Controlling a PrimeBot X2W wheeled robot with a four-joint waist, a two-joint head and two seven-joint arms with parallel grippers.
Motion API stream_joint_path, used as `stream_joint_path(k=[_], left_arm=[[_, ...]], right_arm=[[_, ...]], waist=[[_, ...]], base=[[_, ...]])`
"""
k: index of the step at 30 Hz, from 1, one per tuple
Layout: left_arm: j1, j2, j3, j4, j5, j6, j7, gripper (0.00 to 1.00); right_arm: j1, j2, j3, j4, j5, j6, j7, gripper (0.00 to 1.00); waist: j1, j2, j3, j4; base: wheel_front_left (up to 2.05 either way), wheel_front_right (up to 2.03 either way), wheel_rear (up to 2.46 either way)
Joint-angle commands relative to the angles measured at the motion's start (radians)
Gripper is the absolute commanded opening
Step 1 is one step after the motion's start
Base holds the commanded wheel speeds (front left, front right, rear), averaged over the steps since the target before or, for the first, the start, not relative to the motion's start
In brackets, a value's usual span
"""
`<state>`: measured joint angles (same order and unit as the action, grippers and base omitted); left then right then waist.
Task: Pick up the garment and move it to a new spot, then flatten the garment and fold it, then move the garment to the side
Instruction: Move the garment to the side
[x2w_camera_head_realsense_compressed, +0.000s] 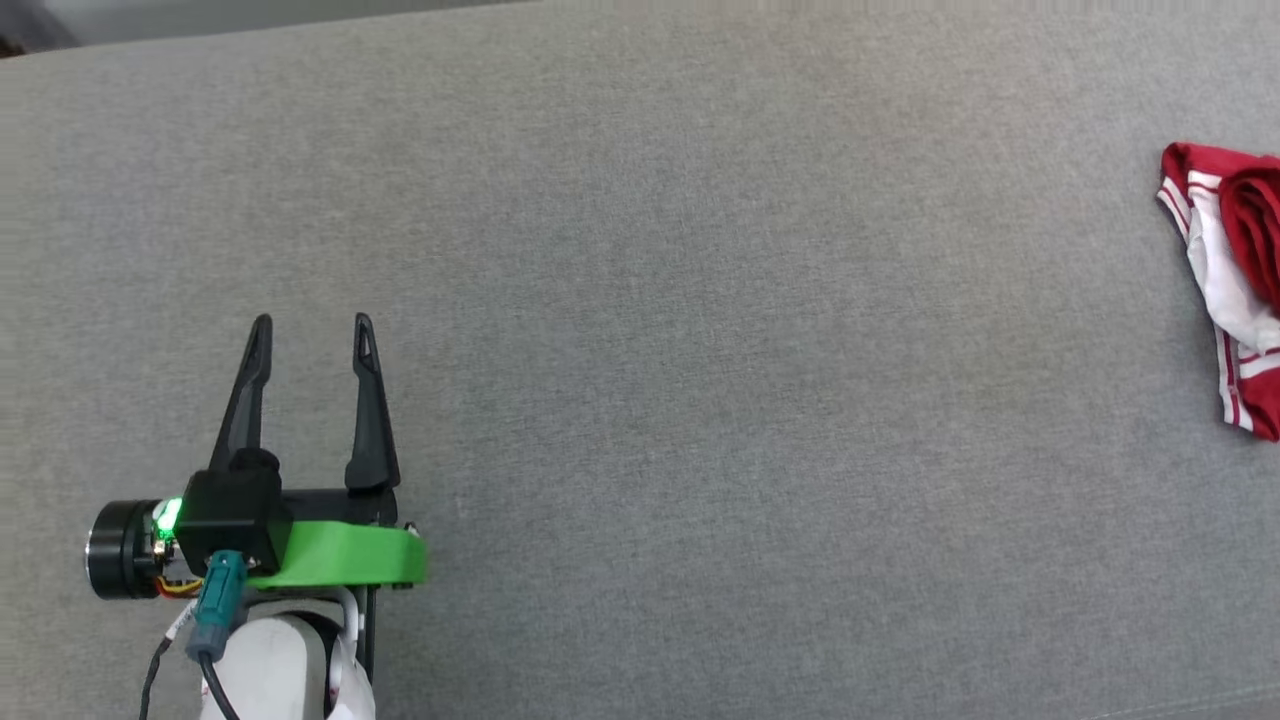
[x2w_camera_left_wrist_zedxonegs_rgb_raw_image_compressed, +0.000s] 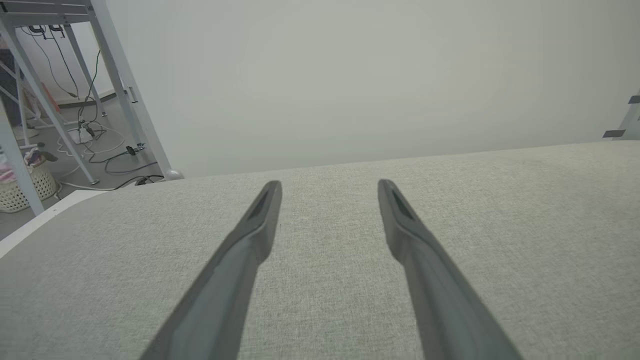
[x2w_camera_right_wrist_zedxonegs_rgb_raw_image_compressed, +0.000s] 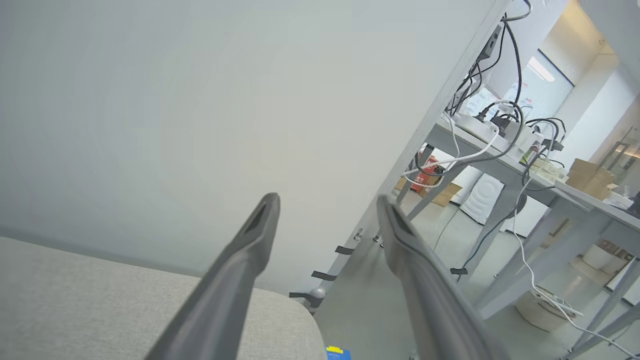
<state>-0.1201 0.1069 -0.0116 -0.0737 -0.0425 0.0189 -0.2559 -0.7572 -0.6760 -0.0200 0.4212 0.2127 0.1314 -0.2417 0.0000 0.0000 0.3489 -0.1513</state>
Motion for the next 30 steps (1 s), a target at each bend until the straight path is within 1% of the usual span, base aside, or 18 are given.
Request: stream_joint_path(k=[1,3,4,5,11,13,15,18,23,30], left_arm=[[0.017,-0.006,0.002,0.005,-0.007,0.003,-0.006,1.0],[0.028,-0.01,0.006,0.013,-0.009,0.003,-0.006,1.0],[0.037,-0.014,0.008,0.021,-0.011,0.002,-0.006,1.0],[0.043,-0.016,0.01,0.026,-0.012,0.001,-0.006,1.0],[0.059,-0.023,0.019,0.045,-0.013,-0.007,-0.006,1.0],[0.062,-0.025,0.02,0.049,-0.013,-0.011,-0.006,1.0],[0.064,-0.027,0.019,0.053,-0.012,-0.014,-0.006,1.0],[0.067,-0.031,0.017,0.058,-0.011,-0.015,-0.006,1.0],[0.072,-0.038,0.01,0.069,-0.011,-0.02,-0.006,1.0],[0.091,-0.044,0.008,0.081,-0.021,-0.029,-0.006,1.0]], right_arm=[[0.038,0.041,-0.016,-0.035,-0.022,-0.001,-0.01,1.0],[0.079,0.097,-0.04,-0.1,-0.05,-0.001,-0.015,1.0],[0.124,0.156,-0.065,-0.161,-0.074,-0.001,-0.018,1.0],[0.153,0.192,-0.077,-0.202,-0.092,-0.001,-0.019,1.0],[0.296,0.38,-0.119,-0.413,-0.158,-0.001,-0.02,1.0],[0.335,0.434,-0.118,-0.461,-0.166,-0.001,-0.02,1.0],[0.375,0.474,-0.105,-0.494,-0.171,-0.001,-0.02,1.0],[0.439,0.526,-0.085,-0.514,-0.166,-0.001,-0.02,1.0],[0.554,0.582,-0.067,-0.498,-0.134,-0.001,-0.02,1.0],[0.673,0.613,-0.048,-0.459,-0.115,-0.001,-0.02,1.0]], waist=[[0.0,0.0,-0.065,0.056],[0.0,0.0,-0.084,0.069],[0.0,0.0,-0.105,0.086],[0.0,0.0,-0.114,0.093],[0.0,0.0,-0.152,0.13],[0.0,0.0,-0.159,0.138],[0.0,0.0,-0.163,0.145],[0.0,0.0,-0.173,0.154],[0.0,0.0,-0.195,0.17],[0.0,0.0,-0.228,0.175]], base=[[0.0,0.0,0.0],[0.0,0.0,0.0],[0.0,0.0,0.0],[0.0,0.0,0.0],[0.0,0.0,0.0],[0.0,0.0,0.0],[0.0,0.0,0.0],[0.0,0.0,0.0],[0.0,0.0,0.0],[0.0,0.0,0.0]])
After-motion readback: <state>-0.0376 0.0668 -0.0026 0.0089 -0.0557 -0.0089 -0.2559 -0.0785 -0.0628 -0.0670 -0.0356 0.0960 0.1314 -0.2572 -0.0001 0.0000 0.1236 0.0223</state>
